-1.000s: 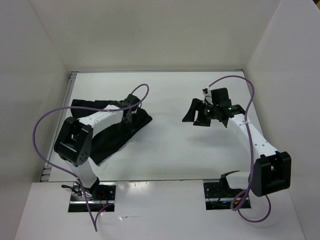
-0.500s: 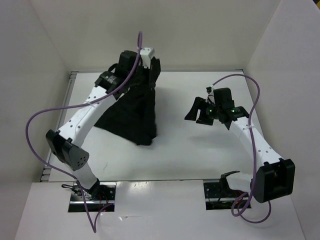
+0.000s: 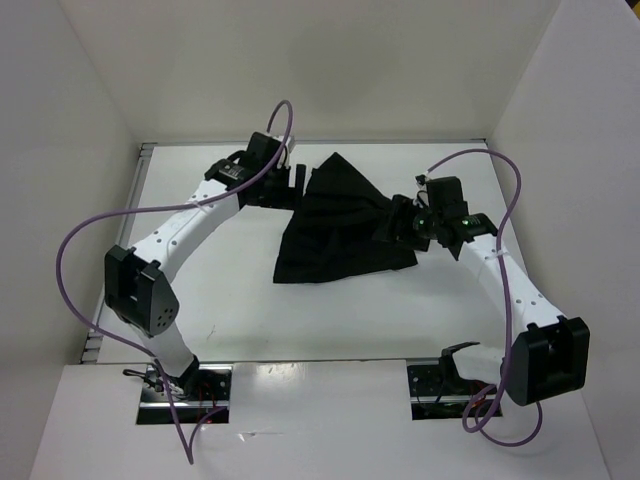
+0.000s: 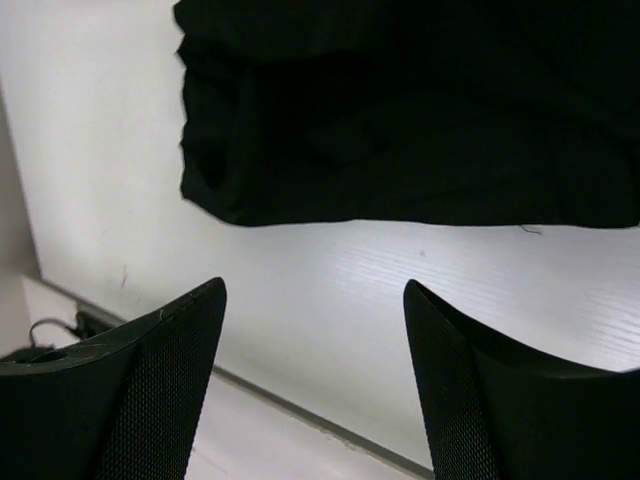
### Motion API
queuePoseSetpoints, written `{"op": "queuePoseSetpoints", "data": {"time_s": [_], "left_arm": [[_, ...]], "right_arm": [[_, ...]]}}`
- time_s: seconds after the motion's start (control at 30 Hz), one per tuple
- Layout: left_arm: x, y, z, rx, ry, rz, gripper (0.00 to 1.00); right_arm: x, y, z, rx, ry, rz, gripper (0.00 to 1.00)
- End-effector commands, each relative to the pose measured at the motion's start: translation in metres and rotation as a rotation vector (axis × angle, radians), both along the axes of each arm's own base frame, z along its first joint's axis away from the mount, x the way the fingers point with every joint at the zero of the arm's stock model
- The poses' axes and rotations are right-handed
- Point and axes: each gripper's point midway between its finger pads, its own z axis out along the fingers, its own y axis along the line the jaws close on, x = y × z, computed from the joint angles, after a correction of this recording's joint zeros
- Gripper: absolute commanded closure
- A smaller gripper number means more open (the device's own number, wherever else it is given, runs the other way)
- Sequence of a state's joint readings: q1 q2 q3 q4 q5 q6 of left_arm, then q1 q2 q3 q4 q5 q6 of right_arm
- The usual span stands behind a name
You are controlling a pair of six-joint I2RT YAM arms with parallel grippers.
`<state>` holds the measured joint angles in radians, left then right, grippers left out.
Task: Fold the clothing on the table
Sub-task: Move the skirt to the center of the board, then flatten the skirt out
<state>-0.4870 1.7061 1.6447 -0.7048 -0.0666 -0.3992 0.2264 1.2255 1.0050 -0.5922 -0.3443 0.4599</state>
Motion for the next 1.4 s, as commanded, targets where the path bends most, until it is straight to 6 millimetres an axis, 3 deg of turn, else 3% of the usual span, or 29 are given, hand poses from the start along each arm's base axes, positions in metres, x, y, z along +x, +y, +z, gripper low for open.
{"op": "queuePoseSetpoints", "data": {"time_s": [0.0, 0.03, 0.07, 0.13, 0.17, 0.23, 0.3, 0.37, 0.4, 0.5, 0.53, 0.67, 0.8, 1.0, 1.07, 1.2, 1.23, 1.3, 1.33, 1.37], "left_arm": [[0.001, 0.005, 0.016, -0.022, -0.051, 0.036, 0.08], [-0.001, 0.004, 0.011, -0.030, -0.046, 0.026, 0.08], [-0.004, 0.001, 0.005, -0.045, -0.027, 0.020, 0.08], [-0.013, -0.012, 0.004, -0.117, -0.011, -0.031, 0.08], [-0.022, -0.014, -0.016, -0.132, 0.041, -0.034, 0.08], [-0.034, -0.036, -0.032, -0.188, 0.089, -0.095, 0.08], [-0.047, -0.053, -0.064, -0.213, 0.183, -0.126, 0.09], [-0.052, -0.074, -0.075, -0.277, 0.225, -0.193, 0.26], [-0.052, -0.077, -0.093, -0.276, 0.275, -0.190, 0.35], [-0.052, -0.080, -0.124, -0.254, 0.345, -0.184, 0.66], [-0.050, -0.078, -0.126, -0.241, 0.349, -0.174, 0.80], [-0.050, -0.064, -0.151, -0.156, 0.385, -0.104, 0.89], [-0.050, -0.018, -0.194, -0.003, 0.449, 0.030, 1.00], [-0.039, 0.032, -0.214, -0.024, 0.510, 0.179, 1.00], [-0.022, 0.049, -0.211, -0.043, 0.497, 0.231, 1.00], [0.014, 0.061, -0.205, -0.057, 0.466, 0.259, 1.00], [0.036, 0.058, -0.192, -0.063, 0.408, 0.252, 1.00], [0.054, 0.066, -0.195, -0.060, 0.413, 0.269, 1.00], [0.061, 0.065, -0.204, -0.050, 0.423, 0.261, 1.00], [0.086, 0.066, -0.186, -0.067, 0.370, 0.263, 1.00]], "right_arm": [[0.016, -0.026, -0.002, -0.118, -0.011, -0.145, 0.23], [0.020, -0.036, -0.006, -0.156, 0.009, -0.210, 0.23], [0.028, -0.059, -0.009, -0.240, 0.008, -0.306, 0.23], [0.038, -0.075, -0.014, -0.303, 0.031, -0.376, 0.22], [0.042, -0.089, -0.016, -0.337, 0.040, -0.422, 0.22], [0.052, -0.098, -0.018, -0.341, 0.055, -0.462, 0.22], [0.064, -0.108, -0.008, -0.327, 0.027, -0.501, 0.22], [0.069, -0.111, -0.006, -0.323, 0.018, -0.512, 0.22], [0.072, -0.115, -0.005, -0.323, 0.020, -0.525, 0.22], [0.081, -0.126, 0.004, -0.326, -0.007, -0.543, 0.22], [0.083, -0.129, 0.008, -0.323, -0.014, -0.553, 0.22], [0.088, -0.127, 0.007, -0.301, -0.020, -0.534, 0.22], [0.083, -0.129, -0.004, -0.308, 0.001, -0.527, 0.22], [0.077, -0.132, -0.024, -0.320, 0.055, -0.492, 0.21], [0.075, -0.131, -0.037, -0.334, 0.083, -0.456, 0.21], [0.072, -0.123, -0.054, -0.331, 0.133, -0.380, 0.21], [0.070, -0.123, -0.055, -0.340, 0.139, -0.369, 0.21], [0.069, -0.119, -0.062, -0.331, 0.158, -0.338, 0.21], [0.068, -0.106, -0.063, -0.295, 0.155, -0.283, 0.21], [0.068, -0.094, -0.065, -0.259, 0.154, -0.228, 0.22]]}}
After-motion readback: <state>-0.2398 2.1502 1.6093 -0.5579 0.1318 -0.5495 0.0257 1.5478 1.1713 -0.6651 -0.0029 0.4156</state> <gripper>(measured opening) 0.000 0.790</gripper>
